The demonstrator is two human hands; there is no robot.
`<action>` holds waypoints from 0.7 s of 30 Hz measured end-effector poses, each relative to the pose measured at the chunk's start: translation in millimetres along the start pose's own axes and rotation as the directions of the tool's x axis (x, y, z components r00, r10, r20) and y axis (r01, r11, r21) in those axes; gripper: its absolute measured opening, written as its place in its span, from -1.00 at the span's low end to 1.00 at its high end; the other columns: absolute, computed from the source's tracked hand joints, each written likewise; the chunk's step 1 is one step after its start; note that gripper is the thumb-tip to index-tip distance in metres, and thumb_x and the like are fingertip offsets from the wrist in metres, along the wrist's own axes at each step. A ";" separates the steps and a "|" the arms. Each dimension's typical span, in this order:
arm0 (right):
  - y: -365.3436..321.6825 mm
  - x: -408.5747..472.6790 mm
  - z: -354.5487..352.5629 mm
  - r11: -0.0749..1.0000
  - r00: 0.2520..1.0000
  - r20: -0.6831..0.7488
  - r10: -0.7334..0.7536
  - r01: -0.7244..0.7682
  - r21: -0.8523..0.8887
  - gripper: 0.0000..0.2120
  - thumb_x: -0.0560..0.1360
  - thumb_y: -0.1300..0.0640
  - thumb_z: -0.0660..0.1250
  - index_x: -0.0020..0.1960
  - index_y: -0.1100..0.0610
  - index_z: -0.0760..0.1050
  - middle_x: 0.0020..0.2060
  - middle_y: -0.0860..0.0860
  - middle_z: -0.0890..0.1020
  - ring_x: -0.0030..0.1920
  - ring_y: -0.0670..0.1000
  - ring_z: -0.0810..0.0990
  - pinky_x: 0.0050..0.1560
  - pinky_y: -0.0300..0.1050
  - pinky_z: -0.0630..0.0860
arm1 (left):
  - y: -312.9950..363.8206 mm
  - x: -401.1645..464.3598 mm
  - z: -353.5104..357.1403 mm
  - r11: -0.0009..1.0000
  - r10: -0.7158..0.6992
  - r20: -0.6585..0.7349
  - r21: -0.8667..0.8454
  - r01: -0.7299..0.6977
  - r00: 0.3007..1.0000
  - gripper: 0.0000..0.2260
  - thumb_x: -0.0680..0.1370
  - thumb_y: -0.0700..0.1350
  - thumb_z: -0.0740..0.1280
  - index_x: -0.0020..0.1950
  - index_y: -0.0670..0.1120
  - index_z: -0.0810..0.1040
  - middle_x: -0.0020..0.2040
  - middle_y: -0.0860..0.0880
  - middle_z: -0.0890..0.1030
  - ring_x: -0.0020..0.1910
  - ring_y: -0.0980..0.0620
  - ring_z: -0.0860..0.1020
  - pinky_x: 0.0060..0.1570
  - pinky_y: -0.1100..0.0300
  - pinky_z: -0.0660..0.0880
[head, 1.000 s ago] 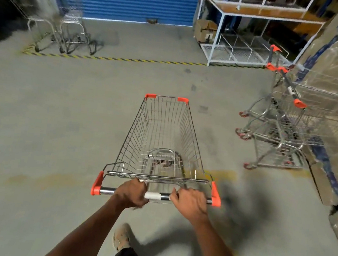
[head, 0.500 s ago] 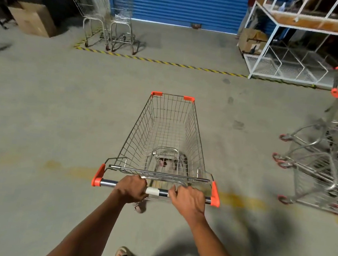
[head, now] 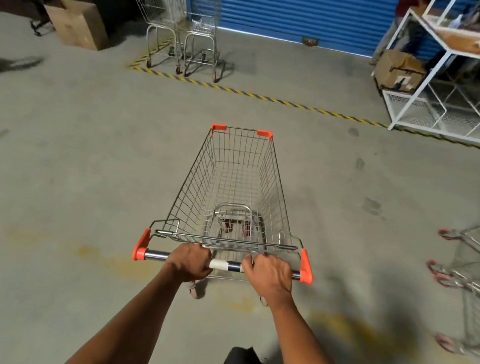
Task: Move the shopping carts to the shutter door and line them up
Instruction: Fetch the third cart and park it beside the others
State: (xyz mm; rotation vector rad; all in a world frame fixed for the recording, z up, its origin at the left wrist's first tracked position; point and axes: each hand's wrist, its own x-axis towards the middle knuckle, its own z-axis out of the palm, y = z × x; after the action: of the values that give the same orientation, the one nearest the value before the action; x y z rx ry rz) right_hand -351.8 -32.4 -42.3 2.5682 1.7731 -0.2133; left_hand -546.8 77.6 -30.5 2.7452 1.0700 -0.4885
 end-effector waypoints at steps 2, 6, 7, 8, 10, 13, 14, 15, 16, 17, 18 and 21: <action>-18.2 40.0 -0.9 1.000 1.000 0.007 -0.014 0.014 -0.003 -0.45 0.58 -0.21 -0.09 -0.28 0.05 0.52 -0.41 0.02 0.58 -0.41 0.06 0.57 -0.32 -0.13 0.48 | -33.5 24.8 -12.1 0.999 -0.034 -0.003 -0.005 0.034 0.999 -0.72 0.54 0.12 0.25 -0.01 -0.05 0.61 -0.16 -0.05 0.66 -0.20 -0.07 0.63 -0.22 0.14 0.50; -54.6 131.3 -9.5 0.999 0.999 0.008 -0.041 0.041 -0.009 -0.43 0.58 -0.23 -0.12 -0.30 0.04 0.49 -0.39 0.01 0.61 -0.40 0.05 0.58 -0.32 -0.14 0.51 | -107.1 86.3 -38.1 0.992 -0.123 -0.017 0.008 0.123 0.992 -0.77 0.43 0.15 0.38 -0.27 0.01 0.55 -0.43 0.07 0.45 -0.43 0.10 0.54 -0.53 0.33 0.17; -62.8 155.9 -12.5 0.999 0.999 0.002 -0.047 0.047 -0.002 -0.42 0.58 -0.23 -0.12 -0.28 0.05 0.52 -0.37 0.02 0.63 -0.39 0.05 0.60 -0.30 -0.13 0.54 | -124.8 102.8 -46.6 0.989 -0.149 -0.063 0.011 0.150 0.987 -0.71 0.36 0.17 0.44 -0.38 0.05 0.44 -0.49 0.10 0.33 -0.53 0.16 0.42 -0.57 0.36 0.02; -70.8 180.7 -16.0 0.999 0.999 -0.002 -0.047 0.047 0.001 -0.40 0.58 -0.23 -0.11 -0.25 0.06 0.57 -0.36 0.02 0.64 -0.37 0.06 0.61 -0.28 -0.12 0.56 | -141.7 117.4 -54.4 0.979 -0.205 -0.058 -0.003 0.205 0.977 -0.69 0.37 0.17 0.44 -0.39 0.06 0.40 -0.50 0.11 0.28 -0.53 0.17 0.36 -0.58 0.35 0.00; -85.9 230.0 -23.5 0.999 0.999 0.011 -0.036 0.036 -0.007 -0.37 0.58 -0.22 -0.11 -0.22 0.08 0.61 -0.33 0.04 0.66 -0.35 0.08 0.64 -0.25 -0.12 0.58 | -169.9 147.4 -70.0 0.976 -0.215 -0.033 -0.020 0.215 0.976 -0.79 0.53 0.10 0.29 -0.20 0.01 0.54 -0.40 0.08 0.42 -0.39 0.10 0.48 -0.49 0.28 0.25; -104.2 292.4 -31.0 0.999 0.999 0.025 -0.037 0.037 0.020 -0.32 0.55 -0.23 -0.20 -0.24 0.08 0.60 -0.34 0.05 0.65 -0.36 0.08 0.62 -0.15 -0.07 0.59 | -206.6 191.3 -92.6 0.961 -0.272 -0.035 -0.069 0.269 0.962 -0.76 0.58 0.05 0.26 0.02 -0.07 0.61 -0.11 -0.04 0.63 -0.11 -0.05 0.63 -0.19 0.15 0.47; -109.6 311.9 -33.8 0.999 0.999 0.013 -0.047 0.047 0.008 -0.31 0.55 -0.23 -0.22 -0.26 0.08 0.58 -0.36 0.04 0.63 -0.37 0.08 0.61 -0.13 -0.05 0.59 | -217.8 204.6 -98.0 0.951 -0.302 -0.014 -0.071 0.301 0.953 -0.78 0.58 0.04 0.28 0.04 -0.07 0.61 -0.05 -0.07 0.64 -0.05 -0.09 0.63 -0.13 0.12 0.49; -114.9 332.0 -36.1 0.998 0.998 0.011 -0.058 0.058 -0.005 -0.30 0.55 -0.24 -0.24 -0.27 0.08 0.57 -0.37 0.04 0.62 -0.38 0.08 0.60 -0.12 -0.04 0.60 | -229.6 218.7 -102.9 0.946 -0.318 0.001 -0.072 0.318 0.948 -0.79 0.57 0.03 0.29 0.05 -0.07 0.61 -0.02 -0.08 0.64 -0.02 -0.11 0.62 -0.09 0.09 0.50; -119.6 350.6 -38.6 0.998 0.998 0.016 -0.067 0.067 -0.006 -0.30 0.54 -0.24 -0.24 -0.27 0.08 0.57 -0.37 0.04 0.61 -0.39 0.08 0.59 -0.12 -0.03 0.60 | -241.4 231.3 -108.3 0.942 -0.329 0.012 -0.072 0.329 0.944 -0.79 0.57 0.02 0.29 0.06 -0.07 0.61 -0.01 -0.08 0.64 -0.02 -0.11 0.62 -0.08 0.07 0.51; -124.9 368.6 -41.3 0.997 0.997 0.024 -0.073 0.073 -0.004 -0.29 0.53 -0.24 -0.24 -0.26 0.08 0.58 -0.37 0.04 0.62 -0.38 0.09 0.60 -0.13 -0.04 0.60 | -253.4 243.6 -113.5 0.940 -0.333 0.011 -0.074 0.333 0.943 -0.79 0.57 0.02 0.30 0.06 -0.07 0.61 -0.01 -0.09 0.64 -0.03 -0.11 0.62 -0.08 0.06 0.52; -129.4 385.5 -43.5 0.997 0.997 0.029 -0.075 0.075 0.003 -0.30 0.53 -0.24 -0.23 -0.24 0.08 0.60 -0.36 0.04 0.63 -0.36 0.10 0.61 -0.14 -0.05 0.60 | -265.7 256.2 -116.6 0.940 -0.331 0.007 -0.083 0.331 0.943 -0.79 0.56 0.03 0.30 0.06 -0.07 0.62 -0.02 -0.09 0.64 -0.04 -0.11 0.62 -0.07 0.06 0.54; -141.1 437.0 -50.4 0.997 0.997 0.002 -0.072 0.072 -0.003 -0.33 0.53 -0.22 -0.18 -0.22 0.09 0.61 -0.32 0.07 0.67 -0.32 0.12 0.65 -0.19 -0.05 0.61 | -299.6 294.0 -130.8 0.944 -0.318 0.012 -0.085 0.318 0.948 -0.79 0.56 0.05 0.30 0.03 -0.06 0.61 -0.03 -0.09 0.64 -0.04 -0.11 0.62 -0.06 0.05 0.56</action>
State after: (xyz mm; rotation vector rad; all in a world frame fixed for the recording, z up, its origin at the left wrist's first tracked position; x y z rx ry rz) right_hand -325.9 428.8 -35.3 2.5034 1.8652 -0.2140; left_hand -515.3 516.0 -20.0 2.5072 1.5078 -0.4677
